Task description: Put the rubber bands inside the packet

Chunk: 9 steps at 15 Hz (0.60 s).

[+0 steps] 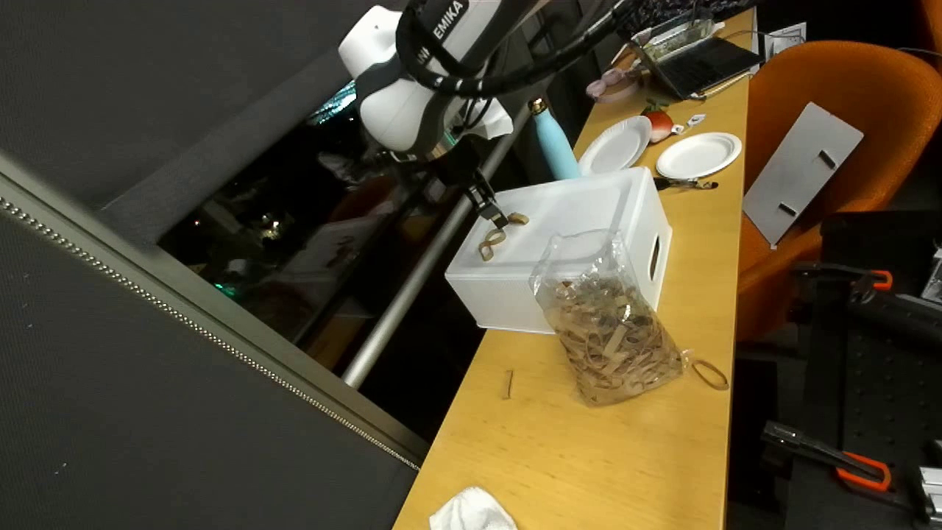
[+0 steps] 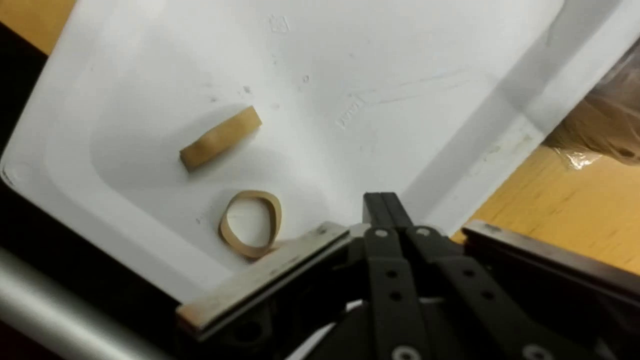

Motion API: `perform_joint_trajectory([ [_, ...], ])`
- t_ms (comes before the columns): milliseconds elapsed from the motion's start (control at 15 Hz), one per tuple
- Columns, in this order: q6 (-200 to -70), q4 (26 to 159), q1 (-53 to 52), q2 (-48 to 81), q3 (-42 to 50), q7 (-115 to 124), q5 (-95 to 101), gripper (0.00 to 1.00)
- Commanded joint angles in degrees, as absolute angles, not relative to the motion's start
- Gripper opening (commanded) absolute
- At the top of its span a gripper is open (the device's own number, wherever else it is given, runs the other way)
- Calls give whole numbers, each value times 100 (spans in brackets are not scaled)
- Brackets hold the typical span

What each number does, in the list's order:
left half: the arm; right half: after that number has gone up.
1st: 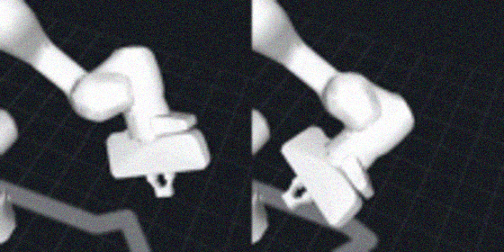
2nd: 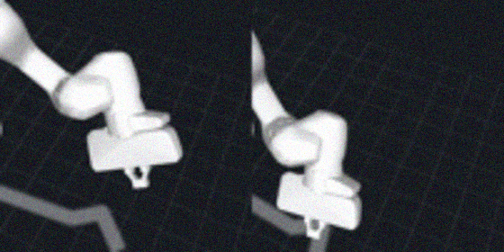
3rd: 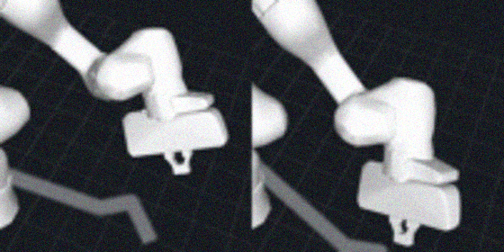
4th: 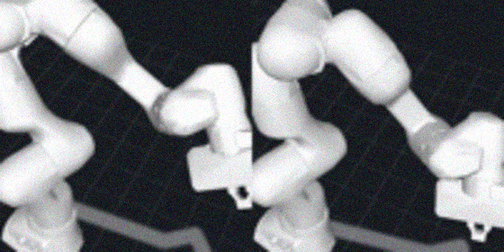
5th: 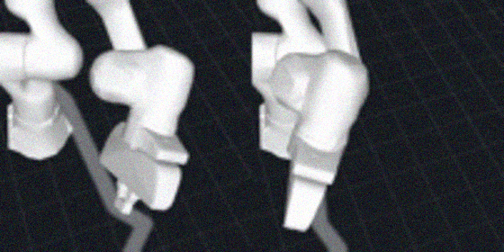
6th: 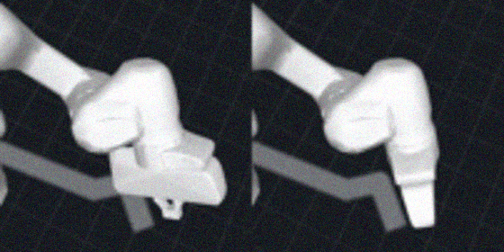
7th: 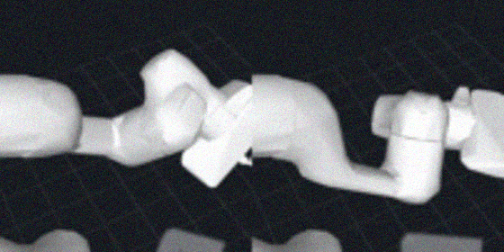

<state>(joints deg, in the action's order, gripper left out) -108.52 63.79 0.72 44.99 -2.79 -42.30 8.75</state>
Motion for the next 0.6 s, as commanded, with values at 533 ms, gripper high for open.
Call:
perform_joint_trajectory([
  [533, -11376, 5465, 280, 5453, -128, -4424, 1162, 0],
])
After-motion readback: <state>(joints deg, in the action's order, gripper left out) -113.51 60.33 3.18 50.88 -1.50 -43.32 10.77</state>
